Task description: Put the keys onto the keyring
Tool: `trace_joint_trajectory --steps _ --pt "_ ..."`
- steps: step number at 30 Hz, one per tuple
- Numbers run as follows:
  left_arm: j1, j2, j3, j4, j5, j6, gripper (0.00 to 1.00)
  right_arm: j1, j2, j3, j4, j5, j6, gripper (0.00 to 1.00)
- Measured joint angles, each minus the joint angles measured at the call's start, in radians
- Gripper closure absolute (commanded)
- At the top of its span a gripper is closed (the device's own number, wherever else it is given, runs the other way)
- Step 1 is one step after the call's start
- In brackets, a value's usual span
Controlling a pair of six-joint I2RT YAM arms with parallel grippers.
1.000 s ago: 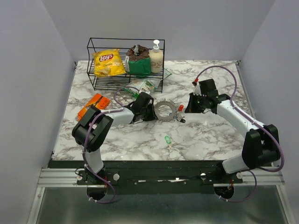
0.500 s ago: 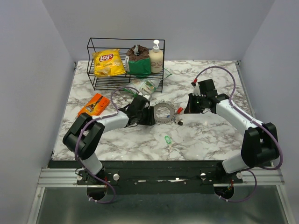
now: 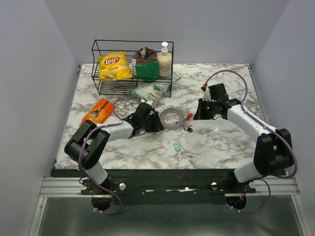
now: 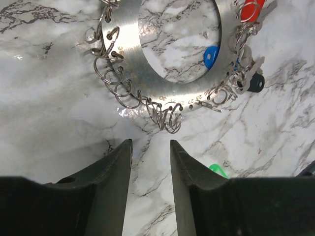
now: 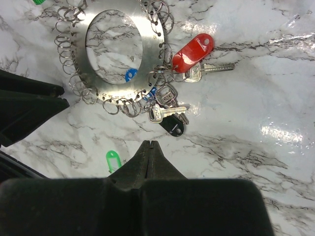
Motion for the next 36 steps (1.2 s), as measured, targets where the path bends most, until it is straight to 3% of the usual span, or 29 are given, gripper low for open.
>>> trace_joint_trajectory --steps 6,15,36 --pt "0.01 0.0 -0.009 0.066 0.0 -0.09 0.58 0.0 0.002 0.0 0.0 -0.001 0.0 0.99" --pt "0.011 0.045 0.051 0.066 -0.004 -0.138 0.68 0.0 0.002 0.0 0.002 -0.001 -0.009 0.99" --pt "0.011 0.048 0.064 -0.036 -0.051 -0.151 0.68 0.0 0.007 0.0 0.003 -0.003 -0.017 0.99"
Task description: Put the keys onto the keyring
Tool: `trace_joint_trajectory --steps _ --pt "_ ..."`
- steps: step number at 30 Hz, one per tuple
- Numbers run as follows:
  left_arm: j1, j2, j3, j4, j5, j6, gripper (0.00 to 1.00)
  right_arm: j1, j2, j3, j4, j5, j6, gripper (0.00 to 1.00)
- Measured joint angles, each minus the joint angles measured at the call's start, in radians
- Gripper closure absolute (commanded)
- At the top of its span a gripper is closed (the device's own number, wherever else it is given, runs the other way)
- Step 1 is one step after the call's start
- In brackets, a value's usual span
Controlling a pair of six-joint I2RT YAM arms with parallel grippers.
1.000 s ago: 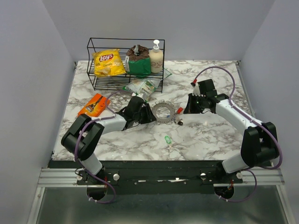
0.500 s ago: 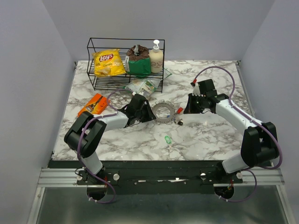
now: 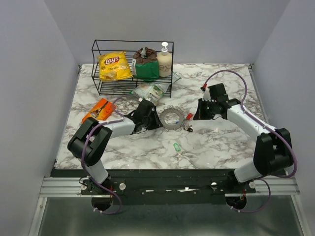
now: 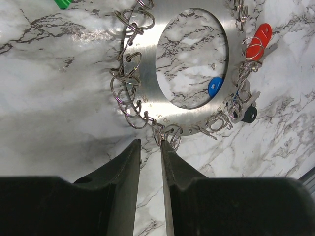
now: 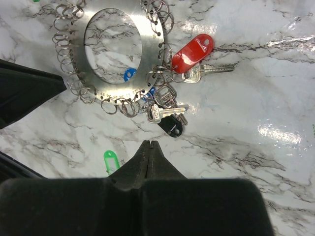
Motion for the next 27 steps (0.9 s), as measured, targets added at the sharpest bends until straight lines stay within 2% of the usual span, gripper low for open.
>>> trace_joint_trajectory --steps 7,12,16,21,27 --pt "0.0 0.02 0.011 0.002 0.0 -0.004 0.8 0.0 0.0 -0.002 0.0 0.0 -0.001 0.99" --pt "0.0 0.034 0.019 0.009 0.0 -0.007 0.8 0.0 0.0 -0.003 0.0 0.0 -0.001 0.99" --pt "0.0 0.043 0.029 0.01 0.0 -0.007 0.7 0.0 0.0 -0.003 0.0 0.0 -0.001 0.99" --pt "0.0 0.049 0.032 0.016 0.001 -0.008 0.7 0.0 0.0 -0.003 0.0 0.0 -0.001 0.99" --pt "0.0 0.052 0.032 0.026 0.002 -0.011 0.84 0.0 0.0 -0.003 0.0 0.0 -0.001 0.99"
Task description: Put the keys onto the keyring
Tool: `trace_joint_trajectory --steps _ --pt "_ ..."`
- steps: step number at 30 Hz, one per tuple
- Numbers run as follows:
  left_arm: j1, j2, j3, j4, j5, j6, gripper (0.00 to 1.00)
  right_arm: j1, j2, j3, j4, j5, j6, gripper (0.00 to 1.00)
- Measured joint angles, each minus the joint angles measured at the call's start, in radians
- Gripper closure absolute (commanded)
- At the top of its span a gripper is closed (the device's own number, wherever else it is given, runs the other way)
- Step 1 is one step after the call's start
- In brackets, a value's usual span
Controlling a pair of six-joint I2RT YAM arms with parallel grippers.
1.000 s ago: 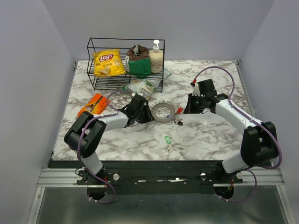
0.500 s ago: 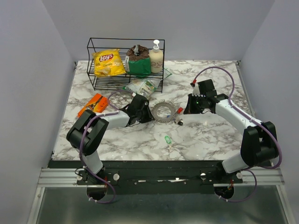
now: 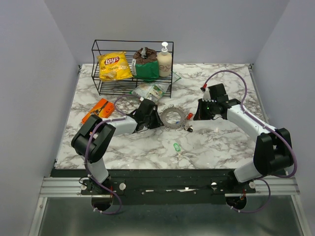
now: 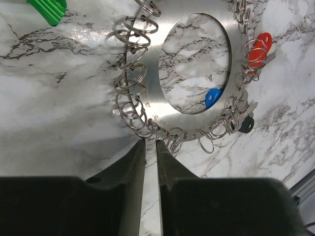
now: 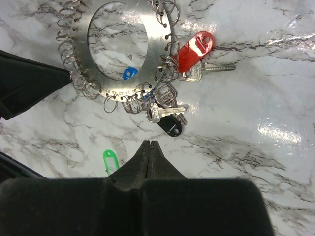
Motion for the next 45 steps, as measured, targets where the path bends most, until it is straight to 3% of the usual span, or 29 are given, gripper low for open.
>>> trace_joint_trajectory --steps 12,25,45 --pt "-0.017 0.031 0.052 -0.014 -0.003 0.02 0.85 0.0 0.0 0.0 0.0 0.0 0.0 0.99" --pt "-0.031 0.026 0.052 -0.026 -0.033 0.046 0.67 0.0 0.004 0.0 0.0 0.0 0.0 0.99" --pt "-0.033 -0.008 0.012 0.034 -0.046 0.048 0.62 0.0 0.006 -0.002 0.0 0.0 0.0 0.99"
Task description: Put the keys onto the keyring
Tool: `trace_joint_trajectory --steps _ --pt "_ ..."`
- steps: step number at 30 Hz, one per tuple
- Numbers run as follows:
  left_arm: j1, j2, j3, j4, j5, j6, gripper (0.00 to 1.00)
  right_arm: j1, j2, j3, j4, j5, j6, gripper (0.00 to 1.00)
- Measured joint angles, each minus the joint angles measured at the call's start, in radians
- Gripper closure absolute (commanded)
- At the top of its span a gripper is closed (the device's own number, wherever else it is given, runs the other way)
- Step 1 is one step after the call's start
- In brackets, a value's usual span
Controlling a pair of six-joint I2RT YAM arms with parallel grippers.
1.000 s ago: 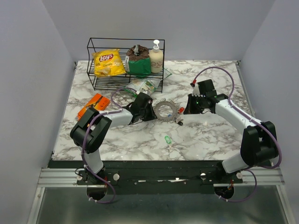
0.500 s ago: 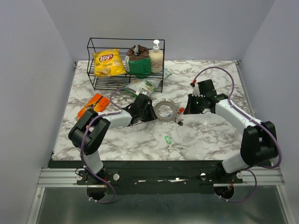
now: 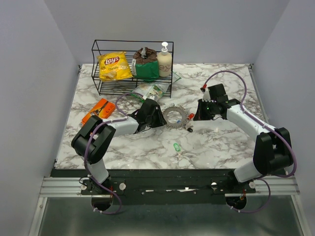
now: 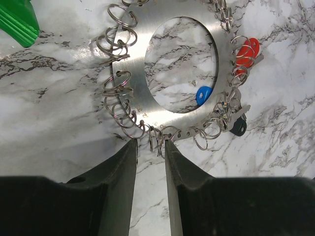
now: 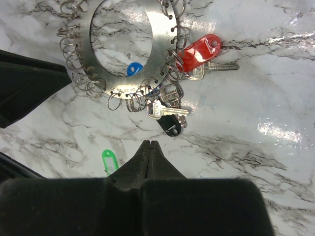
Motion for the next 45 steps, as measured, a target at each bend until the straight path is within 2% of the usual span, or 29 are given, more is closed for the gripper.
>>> trace_joint_trajectory --steps 6,14,22,36,45 --pt "0.0 0.012 0.006 0.0 0.0 0.002 0.64 0.0 0.0 0.0 0.0 0.0 0.0 0.99" --pt "-0.005 0.035 0.007 0.003 0.001 0.002 0.72 0.0 0.007 -0.002 0.0 0.0 0.0 0.99" --pt "-0.006 0.041 0.007 0.003 0.001 0.002 0.74 0.0 0.008 -0.002 0.0 0.0 0.0 0.98" --pt "-0.006 0.001 -0.038 0.072 0.008 0.029 0.69 0.0 0.008 -0.002 0.0 0.0 0.0 0.98" --pt "-0.006 -0.019 -0.066 0.166 0.076 0.06 0.63 0.0 0.008 -0.002 0.0 0.0 0.0 0.98"
